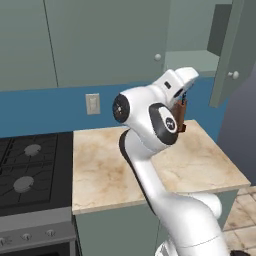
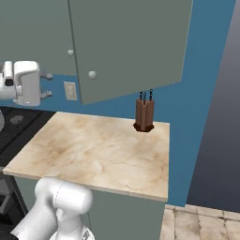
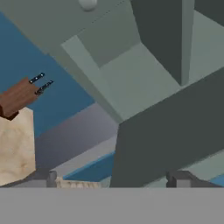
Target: Get the candle and the beer from the cabinet and move them to the dining counter.
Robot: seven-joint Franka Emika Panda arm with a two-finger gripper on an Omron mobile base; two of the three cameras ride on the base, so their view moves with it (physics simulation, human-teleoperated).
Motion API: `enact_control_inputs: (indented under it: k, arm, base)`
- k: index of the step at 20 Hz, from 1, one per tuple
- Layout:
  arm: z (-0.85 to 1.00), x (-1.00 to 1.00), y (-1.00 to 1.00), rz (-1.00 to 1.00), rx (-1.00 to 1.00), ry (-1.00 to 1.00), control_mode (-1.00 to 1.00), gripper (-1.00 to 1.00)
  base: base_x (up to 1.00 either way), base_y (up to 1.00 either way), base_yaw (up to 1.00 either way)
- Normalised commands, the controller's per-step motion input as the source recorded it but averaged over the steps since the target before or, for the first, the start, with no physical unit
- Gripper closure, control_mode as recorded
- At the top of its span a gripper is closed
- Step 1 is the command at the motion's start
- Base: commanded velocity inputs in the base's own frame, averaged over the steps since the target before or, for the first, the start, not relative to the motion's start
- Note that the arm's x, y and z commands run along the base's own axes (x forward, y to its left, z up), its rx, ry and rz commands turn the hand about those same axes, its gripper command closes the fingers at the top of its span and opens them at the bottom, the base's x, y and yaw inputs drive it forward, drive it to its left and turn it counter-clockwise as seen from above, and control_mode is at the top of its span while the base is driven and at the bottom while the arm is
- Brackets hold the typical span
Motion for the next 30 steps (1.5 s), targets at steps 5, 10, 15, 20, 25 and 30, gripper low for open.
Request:
enact_control_inputs:
  k: [5,10,15,20,25,30]
  arm:
    - [-0.16,0.45,-0.46,-0.34,-0.1,0.18,-1.0,-1.0]
    - [-0.21,0.23,-0.56,-0.21,-0.07,0.04,-1.0,-1.0]
    - [-0.08,-0.03,-0.61,-0.06,-0.06,0.0,-1.0,-1.0]
    - [0.0,-0.11,-0.57,0.0,-0.06,0.0,-1.0,-1.0]
    - [0.0,-0.09,-0.59,0.0,-0.05,0.0,-1.0,-1.0]
    - [0.0,-0.29,-0.75,0.0,-0.03,0.0,-1.0,-1.0]
  base:
    - [0.0,0.0,0.0]
    - [0.0,0.0,0.0]
    - [0.0,0.0,0.0]
    - [0.0,0.0,0.0]
    - [0.0,0.0,0.0]
    - [0.0,0.0,0.0]
